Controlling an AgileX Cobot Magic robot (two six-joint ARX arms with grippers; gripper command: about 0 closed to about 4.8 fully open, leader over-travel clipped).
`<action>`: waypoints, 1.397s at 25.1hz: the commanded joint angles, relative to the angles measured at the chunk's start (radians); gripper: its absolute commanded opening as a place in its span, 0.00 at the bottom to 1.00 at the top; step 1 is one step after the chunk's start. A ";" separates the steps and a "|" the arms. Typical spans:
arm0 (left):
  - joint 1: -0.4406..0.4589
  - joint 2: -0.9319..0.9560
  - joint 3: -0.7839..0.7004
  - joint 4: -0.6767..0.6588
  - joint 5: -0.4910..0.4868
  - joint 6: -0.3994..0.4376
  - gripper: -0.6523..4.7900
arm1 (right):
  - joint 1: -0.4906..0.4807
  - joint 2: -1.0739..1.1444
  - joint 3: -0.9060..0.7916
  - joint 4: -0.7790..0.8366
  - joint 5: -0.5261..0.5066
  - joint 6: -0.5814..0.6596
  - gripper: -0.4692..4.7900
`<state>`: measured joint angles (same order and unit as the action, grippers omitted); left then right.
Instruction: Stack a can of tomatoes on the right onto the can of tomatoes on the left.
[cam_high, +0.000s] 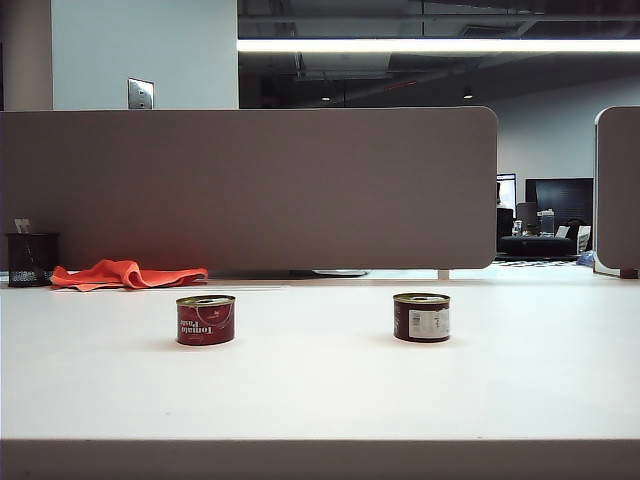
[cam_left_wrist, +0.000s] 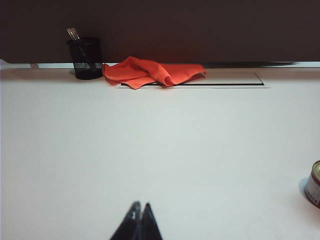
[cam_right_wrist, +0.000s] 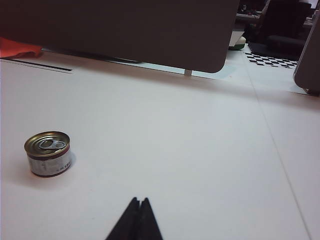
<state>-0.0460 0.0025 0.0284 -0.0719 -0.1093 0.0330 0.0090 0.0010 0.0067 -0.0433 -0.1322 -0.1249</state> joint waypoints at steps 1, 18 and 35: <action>0.001 0.000 0.004 0.005 0.001 -0.011 0.11 | 0.000 -0.002 -0.005 0.026 0.003 0.002 0.09; 0.002 0.177 0.422 -0.206 0.296 0.017 0.11 | 0.001 0.034 0.373 -0.061 0.229 0.232 0.08; -0.141 0.626 0.764 -0.323 0.283 0.057 0.11 | 0.008 0.562 0.755 -0.382 0.111 0.165 0.08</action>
<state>-0.1818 0.6205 0.7872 -0.3870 0.2066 0.0898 0.0105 0.5514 0.7399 -0.4419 -0.0231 0.0437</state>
